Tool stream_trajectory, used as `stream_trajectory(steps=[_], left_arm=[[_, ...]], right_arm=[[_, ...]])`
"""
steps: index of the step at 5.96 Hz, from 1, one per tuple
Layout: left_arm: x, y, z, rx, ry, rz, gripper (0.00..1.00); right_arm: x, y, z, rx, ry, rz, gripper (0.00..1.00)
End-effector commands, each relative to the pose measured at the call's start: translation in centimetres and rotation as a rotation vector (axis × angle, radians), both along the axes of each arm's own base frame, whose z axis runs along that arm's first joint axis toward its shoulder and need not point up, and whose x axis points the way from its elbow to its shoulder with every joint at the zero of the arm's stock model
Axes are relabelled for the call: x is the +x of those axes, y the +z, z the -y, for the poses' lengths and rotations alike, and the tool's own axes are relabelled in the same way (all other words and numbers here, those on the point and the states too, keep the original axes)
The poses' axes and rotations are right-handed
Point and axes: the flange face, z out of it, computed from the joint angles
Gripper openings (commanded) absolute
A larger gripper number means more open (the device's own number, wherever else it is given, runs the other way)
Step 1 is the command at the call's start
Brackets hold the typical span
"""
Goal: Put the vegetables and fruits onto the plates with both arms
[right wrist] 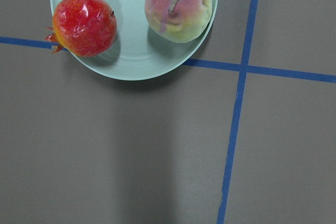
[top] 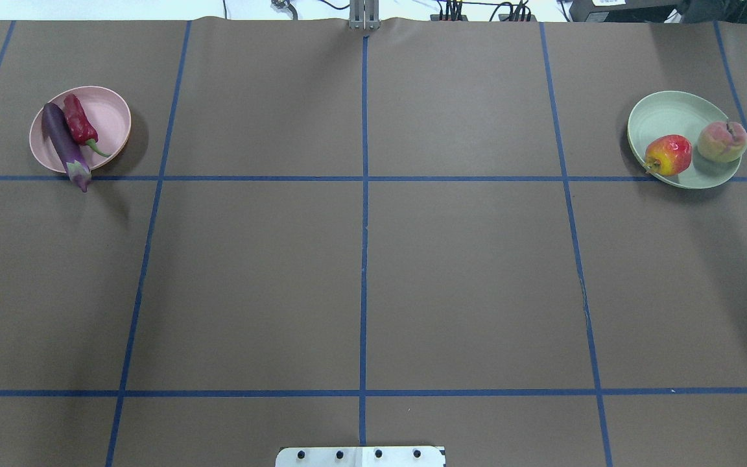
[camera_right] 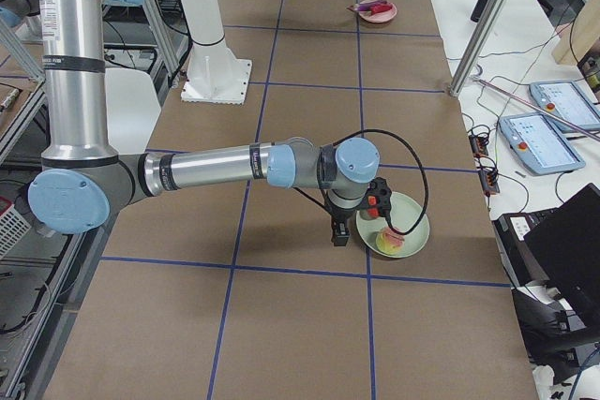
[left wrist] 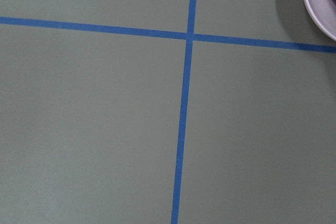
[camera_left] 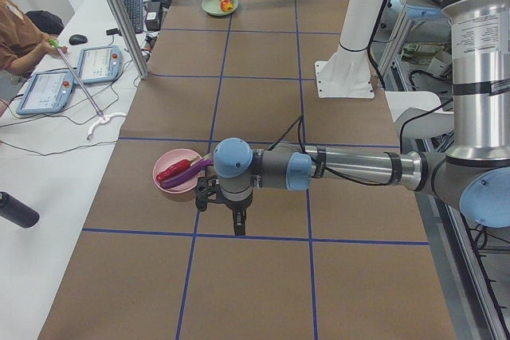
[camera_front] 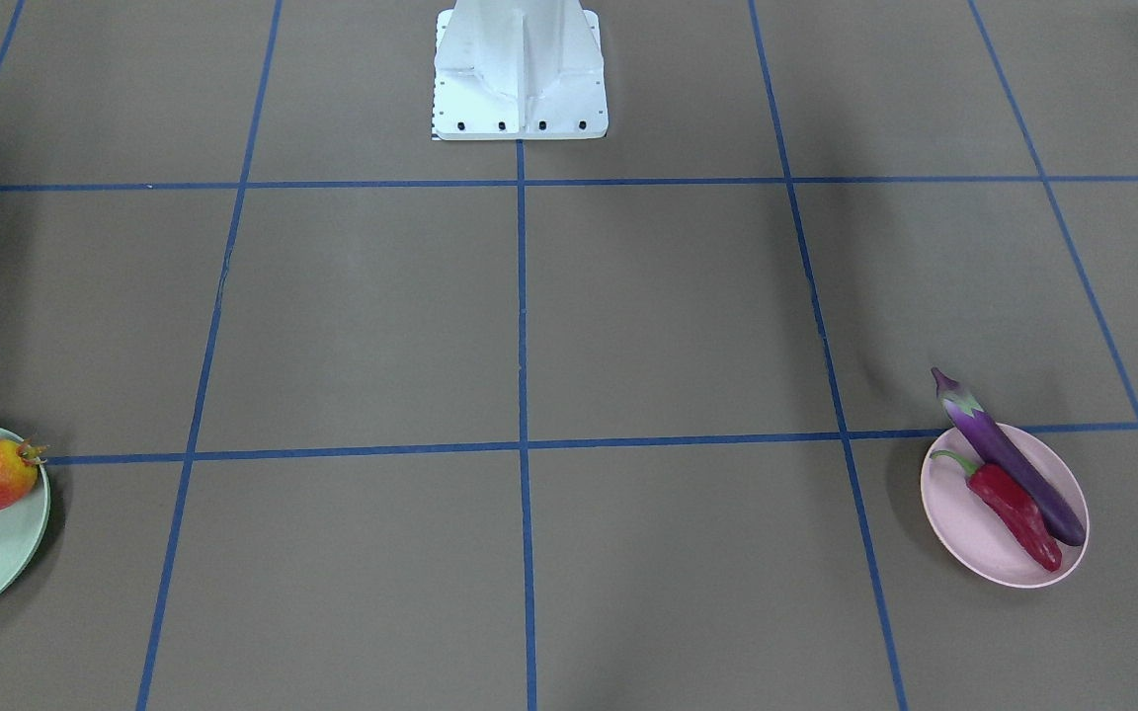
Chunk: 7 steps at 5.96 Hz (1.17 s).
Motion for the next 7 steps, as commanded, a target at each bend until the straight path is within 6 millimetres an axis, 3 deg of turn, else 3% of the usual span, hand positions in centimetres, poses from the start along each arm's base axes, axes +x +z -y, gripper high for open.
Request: stream_trajectory(steps=[1, 7], left_arm=[[-0.80, -0.02, -0.34, -0.002, -0.020, -0.001, 1.00], [-0.87, -0.12, -0.40, -0.009, -0.031, -0.001, 1.00]], right_arm=[[0.13, 0.76, -0.15, -0.011, -0.001, -0.018, 1.00], [-0.03, 1.08, -0.56, -0.024, 0.000, 0.008, 1.00]])
